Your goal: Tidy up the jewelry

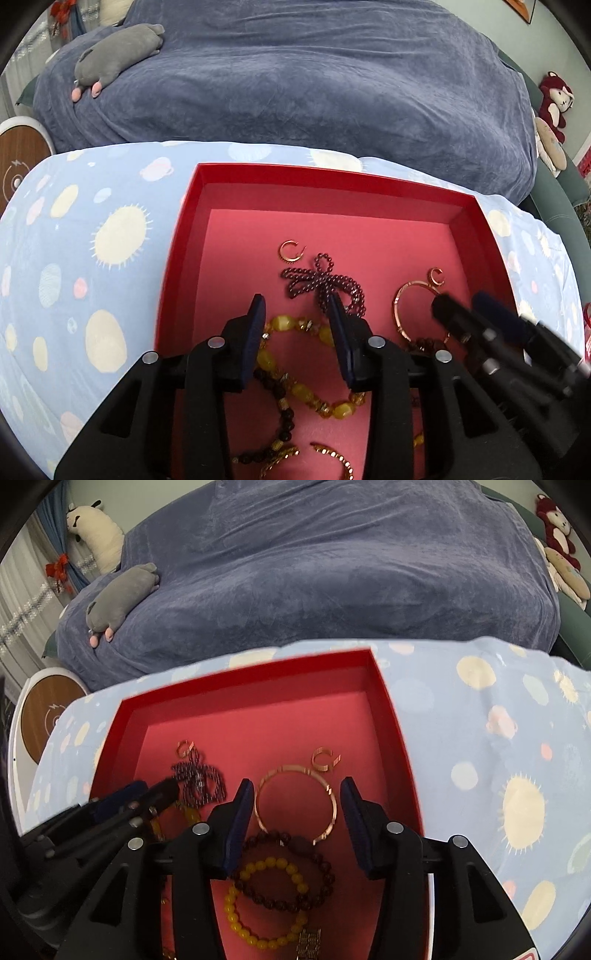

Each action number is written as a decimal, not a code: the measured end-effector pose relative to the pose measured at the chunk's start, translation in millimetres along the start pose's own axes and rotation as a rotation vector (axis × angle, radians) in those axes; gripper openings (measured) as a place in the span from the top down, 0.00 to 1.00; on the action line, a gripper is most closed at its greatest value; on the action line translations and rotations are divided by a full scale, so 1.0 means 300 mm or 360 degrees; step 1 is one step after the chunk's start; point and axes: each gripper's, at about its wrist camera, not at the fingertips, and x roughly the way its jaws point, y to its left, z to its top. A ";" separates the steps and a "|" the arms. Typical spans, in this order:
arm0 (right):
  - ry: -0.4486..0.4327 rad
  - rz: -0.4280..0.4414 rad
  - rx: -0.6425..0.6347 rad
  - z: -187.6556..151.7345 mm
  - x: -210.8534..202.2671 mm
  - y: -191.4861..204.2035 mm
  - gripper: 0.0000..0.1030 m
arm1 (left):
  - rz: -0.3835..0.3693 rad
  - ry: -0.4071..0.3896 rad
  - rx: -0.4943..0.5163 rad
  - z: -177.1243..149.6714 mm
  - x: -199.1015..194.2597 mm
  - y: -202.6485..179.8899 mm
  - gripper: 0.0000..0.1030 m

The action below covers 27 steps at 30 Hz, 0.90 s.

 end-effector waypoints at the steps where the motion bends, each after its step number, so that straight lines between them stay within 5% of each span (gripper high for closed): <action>1: 0.0004 -0.0002 0.0001 -0.013 -0.003 0.000 0.53 | 0.0007 0.0000 0.0016 -0.007 0.000 -0.003 0.67; 11: -0.0031 -0.0190 -0.0245 -0.141 -0.028 0.070 0.46 | 0.0132 -0.0033 0.0143 -0.106 -0.038 -0.013 0.65; 27: -0.0075 -0.0037 -0.0099 -0.165 -0.258 0.081 0.46 | 0.0078 -0.0085 0.0043 -0.146 -0.249 0.019 0.65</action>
